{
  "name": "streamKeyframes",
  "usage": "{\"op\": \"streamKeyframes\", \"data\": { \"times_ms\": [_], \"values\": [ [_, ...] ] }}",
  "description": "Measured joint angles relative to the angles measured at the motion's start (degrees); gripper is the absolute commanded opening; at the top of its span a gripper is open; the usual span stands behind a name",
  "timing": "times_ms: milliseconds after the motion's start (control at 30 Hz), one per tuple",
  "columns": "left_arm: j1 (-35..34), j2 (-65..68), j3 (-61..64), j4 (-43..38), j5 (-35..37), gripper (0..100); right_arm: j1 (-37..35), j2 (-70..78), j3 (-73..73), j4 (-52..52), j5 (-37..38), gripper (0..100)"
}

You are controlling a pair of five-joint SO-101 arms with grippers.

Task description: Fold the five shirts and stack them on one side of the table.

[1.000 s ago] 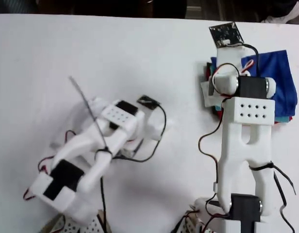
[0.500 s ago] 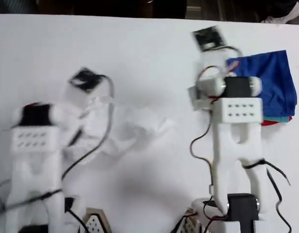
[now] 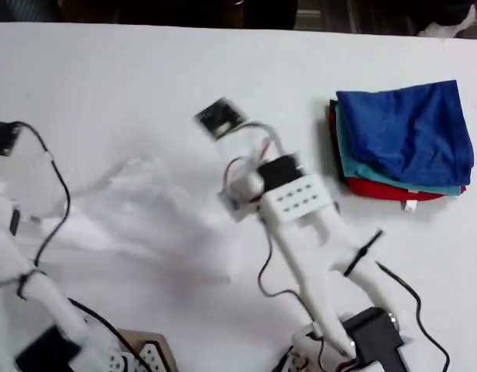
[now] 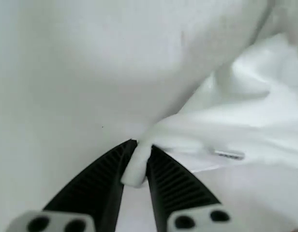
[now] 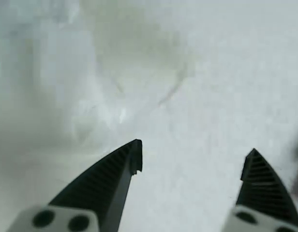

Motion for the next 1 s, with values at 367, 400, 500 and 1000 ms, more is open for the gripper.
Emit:
{"op": "streamKeyframes", "data": {
  "times_ms": [367,400,500,1000],
  "values": [
    [-1.0,12.7,-5.0,-1.7,0.0,2,-17.0,2.9,5.0,-8.7,-0.9,34.3],
    [-1.0,12.8,-5.0,-1.7,0.0,2,-17.9,4.7,5.0,-8.9,-1.8,35.9],
    [-1.0,12.8,-5.0,-1.7,0.0,2,-19.4,9.8,5.0,-9.8,-3.3,40.6],
    [-0.9,12.8,-5.0,-1.7,0.0,2,-9.5,24.4,-3.0,-17.9,-3.7,1.7]
  ]
}}
